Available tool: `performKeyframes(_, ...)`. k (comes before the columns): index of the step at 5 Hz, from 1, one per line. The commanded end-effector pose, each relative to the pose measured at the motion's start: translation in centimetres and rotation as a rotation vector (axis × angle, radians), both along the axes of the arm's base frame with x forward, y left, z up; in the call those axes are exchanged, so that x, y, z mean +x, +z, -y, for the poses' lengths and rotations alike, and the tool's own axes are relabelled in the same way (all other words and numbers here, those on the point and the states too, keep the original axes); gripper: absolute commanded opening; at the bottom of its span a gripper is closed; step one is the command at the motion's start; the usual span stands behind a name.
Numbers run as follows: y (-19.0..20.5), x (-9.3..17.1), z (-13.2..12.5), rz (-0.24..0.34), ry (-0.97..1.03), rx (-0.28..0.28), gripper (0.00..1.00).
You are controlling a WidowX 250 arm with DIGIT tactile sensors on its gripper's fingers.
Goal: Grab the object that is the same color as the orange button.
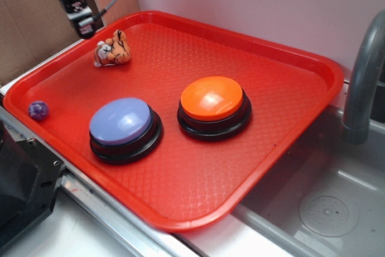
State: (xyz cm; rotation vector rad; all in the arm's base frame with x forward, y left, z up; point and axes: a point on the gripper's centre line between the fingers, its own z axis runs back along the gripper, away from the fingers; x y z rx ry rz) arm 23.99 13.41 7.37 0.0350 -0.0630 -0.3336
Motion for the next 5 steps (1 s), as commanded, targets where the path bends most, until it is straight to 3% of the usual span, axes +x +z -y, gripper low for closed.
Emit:
performKeyframes(1, -6.1, 2.6, 2.8, -0.069, -0.191, -0.007, 1.0)
performKeyframes(2, -7.1, 1.6, 3.9, -0.1, -0.183, -0.03, 0.0)
performKeyframes(3, -6.5, 1.4, 4.8, -0.085, -0.203, -0.021, 0.0)
performKeyframes(4, -3.0, 1.1, 5.7, -0.049, -0.187, 0.006, 0.0)
performKeyframes(5, 1.9, 0.1, 6.7, 0.035, -0.147, 0.018, 1.0)
